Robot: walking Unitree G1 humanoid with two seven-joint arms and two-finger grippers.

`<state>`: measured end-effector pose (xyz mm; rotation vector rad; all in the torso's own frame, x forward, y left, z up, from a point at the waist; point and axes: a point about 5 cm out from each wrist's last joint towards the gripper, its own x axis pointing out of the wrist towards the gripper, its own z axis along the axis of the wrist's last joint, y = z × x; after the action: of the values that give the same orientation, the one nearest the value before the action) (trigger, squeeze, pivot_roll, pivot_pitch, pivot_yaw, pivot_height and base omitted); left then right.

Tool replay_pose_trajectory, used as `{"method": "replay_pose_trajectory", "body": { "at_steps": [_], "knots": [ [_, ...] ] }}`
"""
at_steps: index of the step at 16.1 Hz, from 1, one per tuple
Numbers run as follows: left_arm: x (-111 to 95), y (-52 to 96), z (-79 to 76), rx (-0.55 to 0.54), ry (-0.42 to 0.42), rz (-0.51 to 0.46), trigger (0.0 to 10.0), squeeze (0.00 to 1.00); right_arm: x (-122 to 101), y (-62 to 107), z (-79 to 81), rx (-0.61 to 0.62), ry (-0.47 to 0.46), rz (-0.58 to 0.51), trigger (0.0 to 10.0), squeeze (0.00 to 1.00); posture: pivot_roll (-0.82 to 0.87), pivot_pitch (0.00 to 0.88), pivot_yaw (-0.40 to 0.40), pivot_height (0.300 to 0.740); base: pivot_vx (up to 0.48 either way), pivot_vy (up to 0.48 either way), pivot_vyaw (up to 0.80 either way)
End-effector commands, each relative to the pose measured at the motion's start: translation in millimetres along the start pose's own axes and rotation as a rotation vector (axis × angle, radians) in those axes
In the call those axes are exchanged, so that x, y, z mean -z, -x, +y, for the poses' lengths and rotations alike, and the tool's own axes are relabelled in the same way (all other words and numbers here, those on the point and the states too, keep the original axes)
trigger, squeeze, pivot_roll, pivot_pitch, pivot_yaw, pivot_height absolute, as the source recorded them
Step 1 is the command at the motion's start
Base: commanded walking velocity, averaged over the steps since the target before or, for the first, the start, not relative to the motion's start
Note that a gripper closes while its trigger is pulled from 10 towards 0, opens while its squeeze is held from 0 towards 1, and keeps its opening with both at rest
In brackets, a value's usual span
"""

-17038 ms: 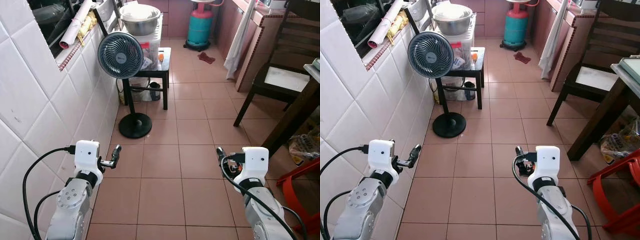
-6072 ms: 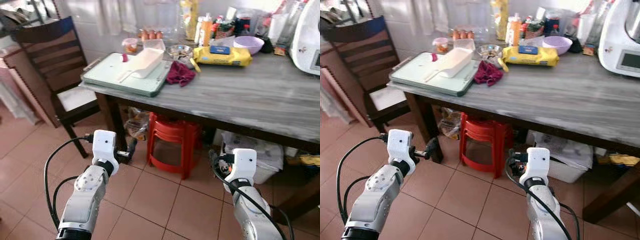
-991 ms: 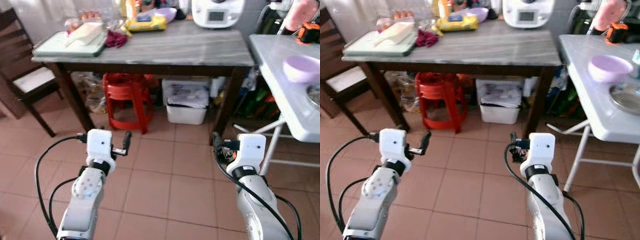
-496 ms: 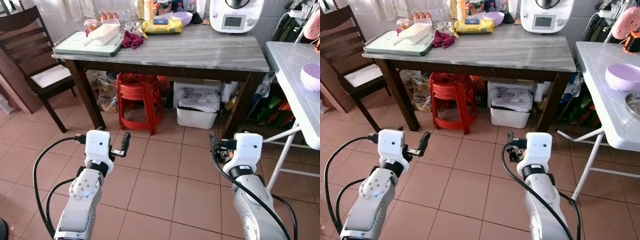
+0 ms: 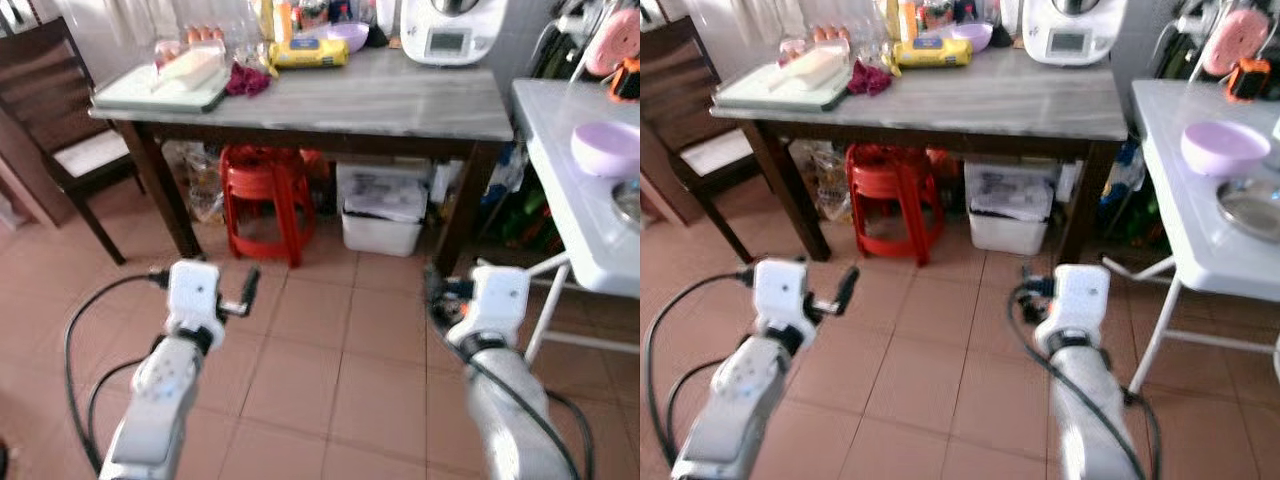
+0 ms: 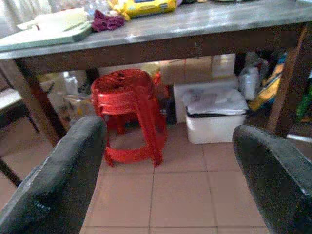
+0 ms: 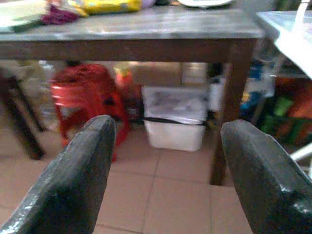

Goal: Setting the table

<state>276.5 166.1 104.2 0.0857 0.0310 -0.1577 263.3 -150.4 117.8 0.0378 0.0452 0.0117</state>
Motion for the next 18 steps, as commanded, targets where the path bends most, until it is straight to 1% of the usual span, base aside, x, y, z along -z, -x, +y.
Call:
{"method": "replay_pose_trajectory", "body": {
  "at_steps": [1, 4, 8, 11, 14, 16, 18],
  "knots": [
    [-2.2, -1.2, -3.1, 0.017, 0.004, -0.004, 10.0, 0.00, 0.5, -0.8, -4.9, 0.018, 0.003, 0.009, 10.0, 0.00, -0.07, 0.057, 0.064, 0.740, 0.000, -0.304, 0.00],
    [-4.7, -2.7, -4.4, 0.024, 0.006, -0.007, 10.0, 0.00, 0.9, -0.1, -6.2, 0.019, -0.017, 0.010, 10.0, 0.00, -0.07, 0.057, 0.065, 0.740, 0.000, -0.304, 0.00],
    [-7.9, -4.9, -5.7, 0.029, 0.012, -0.015, 10.0, 0.00, 0.0, -1.7, -6.4, 0.022, -0.016, 0.002, 10.0, 0.00, -0.07, 0.055, 0.065, 0.740, 0.000, -0.308, 0.00],
    [-7.7, -5.7, -6.5, 0.030, 0.013, -0.013, 10.0, 0.00, 0.6, -2.7, -8.9, 0.045, 0.007, 0.012, 10.0, 0.00, -0.07, 0.055, 0.064, 0.740, 0.000, -0.312, 0.00],
    [-8.6, -7.1, -6.9, 0.031, 0.017, -0.016, 10.0, 0.00, 0.1, -4.4, -9.3, 0.036, -0.033, 0.016, 10.0, 0.00, -0.07, 0.052, 0.066, 0.740, 0.000, -0.366, 0.00],
    [-9.0, -7.7, -7.2, 0.034, 0.015, -0.016, 10.0, 0.00, 0.3, -4.6, -8.4, 0.036, -0.015, 0.018, 10.0, 0.00, -0.07, 0.053, 0.068, 0.740, 0.000, -0.422, 0.00],
    [-8.8, -7.5, -7.4, 0.036, 0.020, -0.015, 10.0, 0.00, 1.6, -5.0, -8.3, 0.064, 0.028, 0.028, 10.0, 0.00, -0.07, 0.053, 0.067, 0.740, 0.000, -0.480, 0.00]
  ]
}}
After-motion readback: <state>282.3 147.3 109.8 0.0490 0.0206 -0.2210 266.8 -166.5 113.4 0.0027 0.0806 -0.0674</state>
